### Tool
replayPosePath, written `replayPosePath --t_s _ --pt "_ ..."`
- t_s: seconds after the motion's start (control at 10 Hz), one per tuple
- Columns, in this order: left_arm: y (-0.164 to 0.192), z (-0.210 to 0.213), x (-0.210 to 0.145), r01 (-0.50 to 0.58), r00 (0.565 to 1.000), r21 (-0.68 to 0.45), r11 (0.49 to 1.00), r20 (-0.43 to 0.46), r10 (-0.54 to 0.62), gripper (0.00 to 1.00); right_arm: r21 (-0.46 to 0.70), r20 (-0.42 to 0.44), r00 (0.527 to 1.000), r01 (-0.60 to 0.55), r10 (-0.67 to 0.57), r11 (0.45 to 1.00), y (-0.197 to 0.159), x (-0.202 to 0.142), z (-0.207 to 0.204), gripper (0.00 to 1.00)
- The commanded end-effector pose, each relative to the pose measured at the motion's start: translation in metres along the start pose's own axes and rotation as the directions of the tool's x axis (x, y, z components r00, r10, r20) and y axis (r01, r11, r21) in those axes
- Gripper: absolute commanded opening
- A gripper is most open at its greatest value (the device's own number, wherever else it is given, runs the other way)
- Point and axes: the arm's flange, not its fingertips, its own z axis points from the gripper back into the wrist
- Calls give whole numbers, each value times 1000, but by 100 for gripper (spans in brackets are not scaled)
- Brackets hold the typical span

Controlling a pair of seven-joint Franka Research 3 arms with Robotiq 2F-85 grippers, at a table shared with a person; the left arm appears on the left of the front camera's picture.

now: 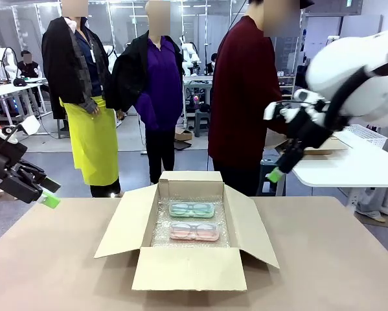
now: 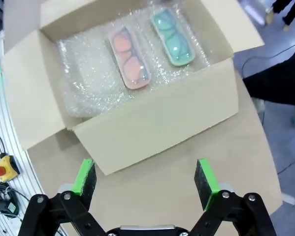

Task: Pack the glasses set securely to prepare it for shipping.
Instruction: Position the Package Box on the left side of the table.

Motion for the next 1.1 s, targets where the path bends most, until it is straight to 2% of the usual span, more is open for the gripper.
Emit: replayPosePath --t_s 0.0,0.2,0.4,0.5,0.6,0.7,0.8,0.9,1.0 --pt "1 2 -1 17 1000 -16 1000 25 -16 100 26 125 991 -49 45 998 9 -39 23 100" --pt "1 2 -1 17 1000 -16 1000 25 -16 100 1 147 987 -66 66 998 12 -69 47 100" --pt "1 2 -1 17 1000 -16 1000 25 -16 100 -22 207 973 -103 106 994 20 -87 65 100" --pt "1 2 -1 17 1000 -16 1000 25 -16 100 13 192 966 -179 173 984 22 -87 62 100" --pt "1 2 -1 17 1000 -16 1000 25 -16 100 -27 152 986 -62 65 998 11 -82 66 100" --pt "0 0 0 0 1000 0 1000 0 0 100 -27 152 986 -62 65 998 11 -82 66 100" --pt "25 -4 11 -150 989 -52 987 7 151 100 -27 152 986 -62 65 998 11 -82 66 100" --pt "52 -8 18 -289 957 -84 954 6 290 100 -27 152 986 -62 65 998 11 -82 66 100" --pt "72 -16 20 -373 928 -105 922 -11 374 100 -27 152 986 -62 65 998 11 -82 66 100"
